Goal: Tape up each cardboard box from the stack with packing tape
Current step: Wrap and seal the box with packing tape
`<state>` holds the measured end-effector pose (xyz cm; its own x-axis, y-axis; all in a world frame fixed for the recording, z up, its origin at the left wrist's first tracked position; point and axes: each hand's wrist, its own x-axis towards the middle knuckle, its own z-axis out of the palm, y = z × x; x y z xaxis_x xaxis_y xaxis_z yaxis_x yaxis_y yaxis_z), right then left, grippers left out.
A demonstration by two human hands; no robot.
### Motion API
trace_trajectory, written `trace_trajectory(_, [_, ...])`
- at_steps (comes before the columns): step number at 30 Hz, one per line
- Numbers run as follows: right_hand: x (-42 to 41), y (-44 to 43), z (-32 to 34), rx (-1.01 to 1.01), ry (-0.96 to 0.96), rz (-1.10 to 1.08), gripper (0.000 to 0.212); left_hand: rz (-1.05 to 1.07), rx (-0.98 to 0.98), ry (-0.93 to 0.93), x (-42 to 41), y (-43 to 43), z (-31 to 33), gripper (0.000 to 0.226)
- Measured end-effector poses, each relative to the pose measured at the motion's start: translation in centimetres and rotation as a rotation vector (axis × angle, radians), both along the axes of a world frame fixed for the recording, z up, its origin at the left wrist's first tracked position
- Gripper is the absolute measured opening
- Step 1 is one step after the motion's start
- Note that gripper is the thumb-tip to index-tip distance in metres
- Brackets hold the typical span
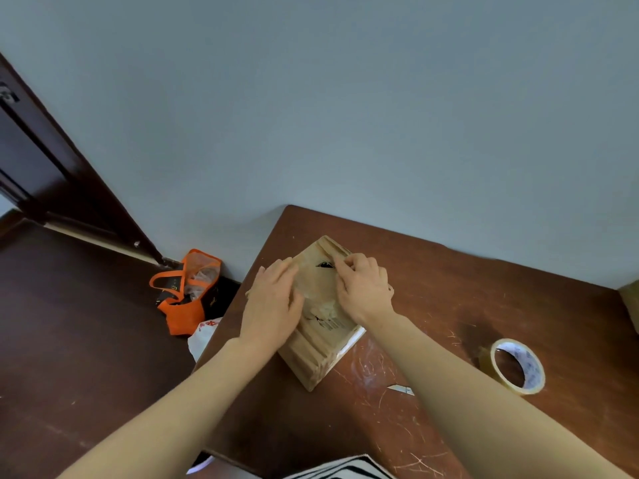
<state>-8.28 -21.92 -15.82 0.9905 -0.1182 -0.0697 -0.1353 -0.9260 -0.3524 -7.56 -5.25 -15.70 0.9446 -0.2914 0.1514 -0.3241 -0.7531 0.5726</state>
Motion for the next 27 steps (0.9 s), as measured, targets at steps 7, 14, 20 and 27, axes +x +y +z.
trace_trajectory(7, [0.3, 0.3, -2.0, -0.073, -0.072, 0.064, 0.067, -0.157, 0.076, -0.006, 2.0, -1.7, -0.2, 0.052])
trace_trajectory(14, [0.3, -0.5, -0.7, -0.008, -0.056, 0.1, 0.051, -0.418, 0.284, 0.069, 3.0, -2.8, -0.8, 0.059])
trace_trajectory(20, [-0.4, -0.6, -1.2, 0.031, -0.102, 0.106, 0.042, -0.419, 0.429, -0.028, 2.5, -2.9, -1.5, 0.085])
trace_trajectory(27, [0.2, -0.4, -1.1, -0.005, -0.122, 0.086, 0.057, -0.417, 0.459, -0.019, 2.9, -3.3, -1.7, 0.086])
